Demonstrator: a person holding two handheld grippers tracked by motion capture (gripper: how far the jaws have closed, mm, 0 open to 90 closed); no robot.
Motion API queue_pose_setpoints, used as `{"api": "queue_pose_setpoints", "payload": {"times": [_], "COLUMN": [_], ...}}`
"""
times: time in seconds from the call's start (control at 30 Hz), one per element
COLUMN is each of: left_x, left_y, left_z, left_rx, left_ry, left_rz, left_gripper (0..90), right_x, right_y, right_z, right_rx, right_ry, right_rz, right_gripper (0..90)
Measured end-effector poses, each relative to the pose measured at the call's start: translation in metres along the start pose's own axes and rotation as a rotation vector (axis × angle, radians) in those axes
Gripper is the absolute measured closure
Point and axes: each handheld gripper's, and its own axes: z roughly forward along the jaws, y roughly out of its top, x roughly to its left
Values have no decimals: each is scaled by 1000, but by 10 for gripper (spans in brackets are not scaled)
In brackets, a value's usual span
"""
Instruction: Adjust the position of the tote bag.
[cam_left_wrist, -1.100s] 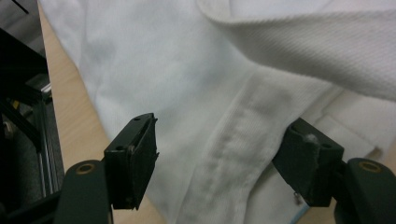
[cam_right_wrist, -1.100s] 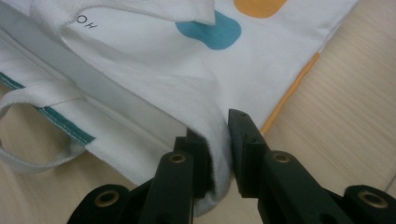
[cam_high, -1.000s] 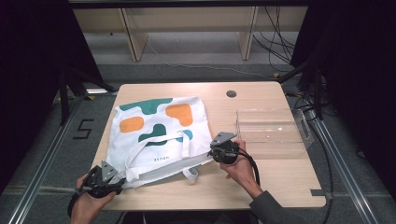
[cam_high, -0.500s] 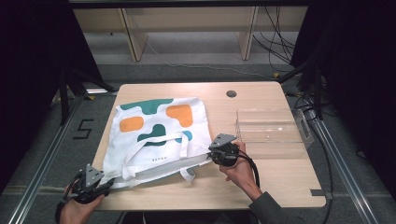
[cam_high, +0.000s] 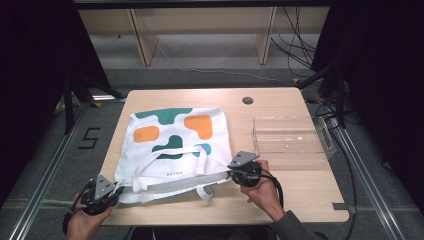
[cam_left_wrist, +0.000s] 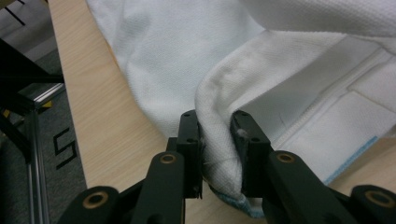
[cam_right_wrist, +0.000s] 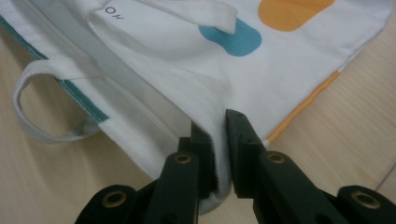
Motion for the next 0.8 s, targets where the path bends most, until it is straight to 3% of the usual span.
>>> {"api": "queue_pose_setpoints", "payload": {"times": [0.07, 0.1, 0.17, 0.27, 0.3, 0.37, 0.4, 0.5, 0.57, 0.67, 0.73, 0.77, 0.8], "left_x": [-2, -1, -5, -10, -11, -16, -16, -20, -19, -18, -16, -13, -14], "left_y": [2, 3, 5, 7, 8, 9, 9, 7, 5, 1, -2, -4, -5], "left_z": [2, 0, 2, 0, -3, -4, -6, -4, -4, 0, 2, 2, 3], "left_rx": [-23, 1, -3, -33, -16, -39, -25, -32, -11, 19, 21, 34, 38], "left_ry": [-1, -13, -10, -13, -27, -40, -45, -56, -72, -85, -80, -79, -78], "left_rz": [-17, 14, 26, 14, 40, 22, 45, 23, 36, 12, -44, -49, -65], "left_gripper": [746, 745, 745, 744, 744, 743, 742, 721, 697, 657, 571, 538, 498], "right_x": [5, 9, 12, 16, 16, 16, 17, 19, 19, 19, 19, 19, 19], "right_y": [-7, -16, -20, -31, -33, -36, -39, -47, -50, -52, -54, -54, -55], "right_z": [-7, -10, -12, -20, -22, -25, -28, -32, -29, -25, -21, -20, -17], "right_rx": [1, 5, 11, 17, 12, 13, 12, 14, 20, 18, 18, 27, 31], "right_ry": [-2, 3, 17, 23, 23, 24, 27, 32, 32, 31, 23, 32, 10], "right_rz": [19, 22, 26, 54, 56, 67, 70, 84, 96, 96, 108, 117, 102], "right_gripper": [823, 824, 823, 823, 823, 823, 822, 812, 803, 790, 750, 734, 705]}}
